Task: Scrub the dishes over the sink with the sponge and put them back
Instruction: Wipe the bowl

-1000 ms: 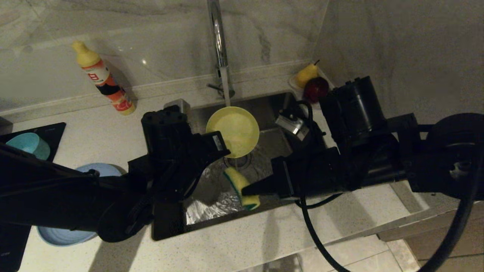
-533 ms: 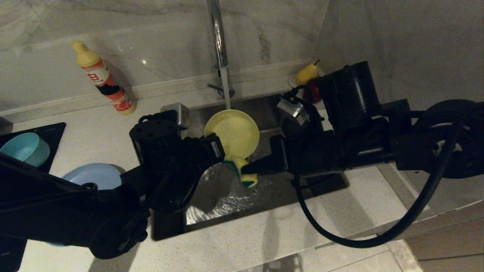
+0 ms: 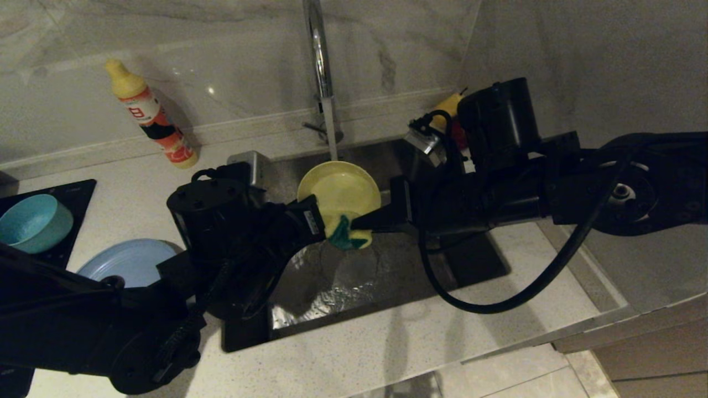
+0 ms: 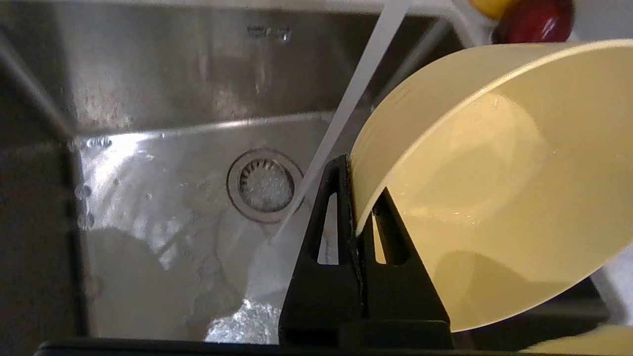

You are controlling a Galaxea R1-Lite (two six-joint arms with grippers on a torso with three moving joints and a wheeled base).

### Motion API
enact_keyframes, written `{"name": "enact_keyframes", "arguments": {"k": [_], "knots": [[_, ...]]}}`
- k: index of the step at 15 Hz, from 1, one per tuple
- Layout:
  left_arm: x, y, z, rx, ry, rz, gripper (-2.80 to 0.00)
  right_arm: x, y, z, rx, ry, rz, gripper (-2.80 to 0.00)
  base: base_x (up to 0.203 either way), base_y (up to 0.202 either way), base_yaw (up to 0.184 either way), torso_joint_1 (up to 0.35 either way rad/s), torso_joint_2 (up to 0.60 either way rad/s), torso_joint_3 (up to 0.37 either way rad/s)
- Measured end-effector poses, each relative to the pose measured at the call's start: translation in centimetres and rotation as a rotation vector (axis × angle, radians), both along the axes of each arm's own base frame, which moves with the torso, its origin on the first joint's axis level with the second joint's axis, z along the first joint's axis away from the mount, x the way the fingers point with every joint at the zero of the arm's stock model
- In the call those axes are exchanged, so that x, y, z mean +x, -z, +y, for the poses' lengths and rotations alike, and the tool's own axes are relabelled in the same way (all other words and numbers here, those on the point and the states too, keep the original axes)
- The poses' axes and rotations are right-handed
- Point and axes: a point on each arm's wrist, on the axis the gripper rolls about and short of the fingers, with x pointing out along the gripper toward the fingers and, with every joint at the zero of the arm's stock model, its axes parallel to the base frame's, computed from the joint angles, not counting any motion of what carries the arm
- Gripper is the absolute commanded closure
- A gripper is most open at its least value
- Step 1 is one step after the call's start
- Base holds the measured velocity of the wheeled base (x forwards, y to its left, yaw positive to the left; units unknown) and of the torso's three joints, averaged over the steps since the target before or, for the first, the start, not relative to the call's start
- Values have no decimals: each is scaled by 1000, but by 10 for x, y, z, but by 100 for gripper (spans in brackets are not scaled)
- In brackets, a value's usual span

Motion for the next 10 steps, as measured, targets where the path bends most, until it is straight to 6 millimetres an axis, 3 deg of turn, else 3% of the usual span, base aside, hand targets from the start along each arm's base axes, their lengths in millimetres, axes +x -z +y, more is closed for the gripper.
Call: {"name": "enact_keyframes", "arguments": {"k": [6, 10], "knots": [[-2, -3, 2, -9, 1, -11, 0, 4, -7, 8, 21, -5, -15, 0, 0, 0, 0, 0, 0, 0], [0, -4, 6, -11, -13, -12, 0, 7, -8, -7, 19, 32, -13, 0, 0, 0, 0, 0, 0, 0]]}}
